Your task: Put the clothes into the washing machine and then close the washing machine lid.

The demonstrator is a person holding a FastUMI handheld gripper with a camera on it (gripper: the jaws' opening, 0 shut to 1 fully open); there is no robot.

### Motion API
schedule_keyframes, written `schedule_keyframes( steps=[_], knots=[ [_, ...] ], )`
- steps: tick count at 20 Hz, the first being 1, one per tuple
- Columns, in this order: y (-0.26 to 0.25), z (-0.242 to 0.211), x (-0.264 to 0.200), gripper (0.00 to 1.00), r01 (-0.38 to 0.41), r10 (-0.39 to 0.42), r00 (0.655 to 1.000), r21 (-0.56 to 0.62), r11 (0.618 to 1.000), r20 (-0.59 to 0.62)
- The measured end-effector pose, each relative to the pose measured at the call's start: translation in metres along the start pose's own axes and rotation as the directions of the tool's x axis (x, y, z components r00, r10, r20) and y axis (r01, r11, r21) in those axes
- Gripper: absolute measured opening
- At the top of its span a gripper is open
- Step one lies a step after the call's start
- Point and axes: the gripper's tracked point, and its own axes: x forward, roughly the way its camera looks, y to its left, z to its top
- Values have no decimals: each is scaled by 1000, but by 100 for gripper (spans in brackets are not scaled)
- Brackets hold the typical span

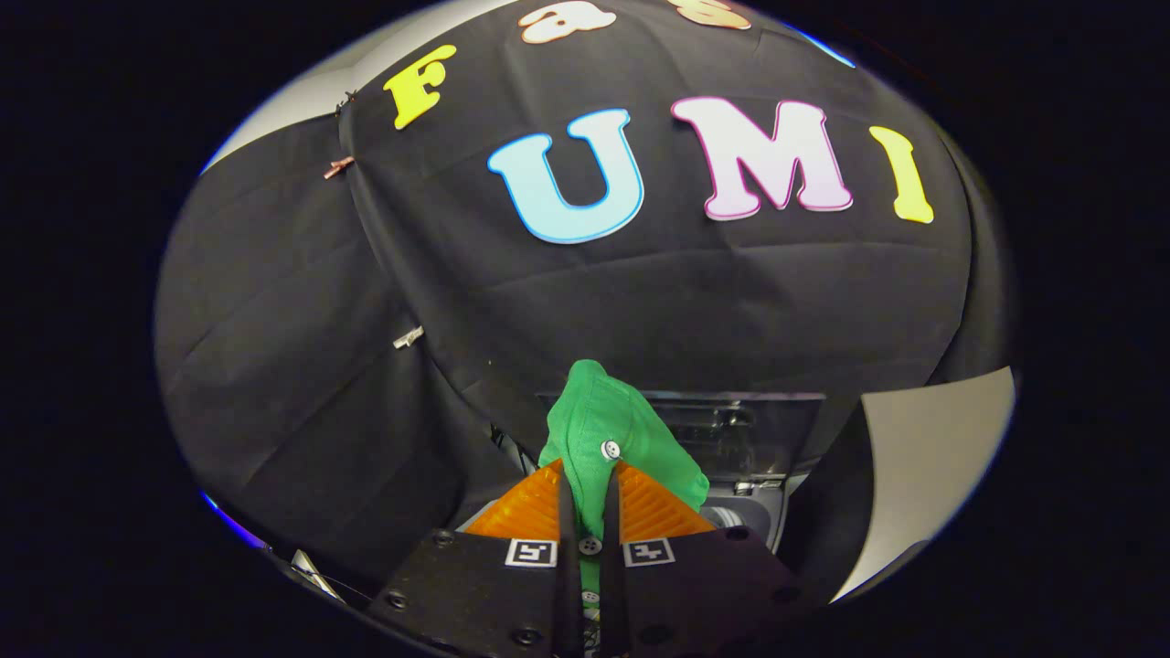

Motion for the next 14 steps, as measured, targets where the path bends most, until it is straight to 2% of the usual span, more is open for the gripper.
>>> schedule_keyframes(
  steps=[8, 14],
  knots=[
    [-48, -73, 93, 12, 90, -91, 996, -4, 996, -13],
    [-101, -157, 151, 12, 164, -158, 982, 50, 985, -108]
  ],
)
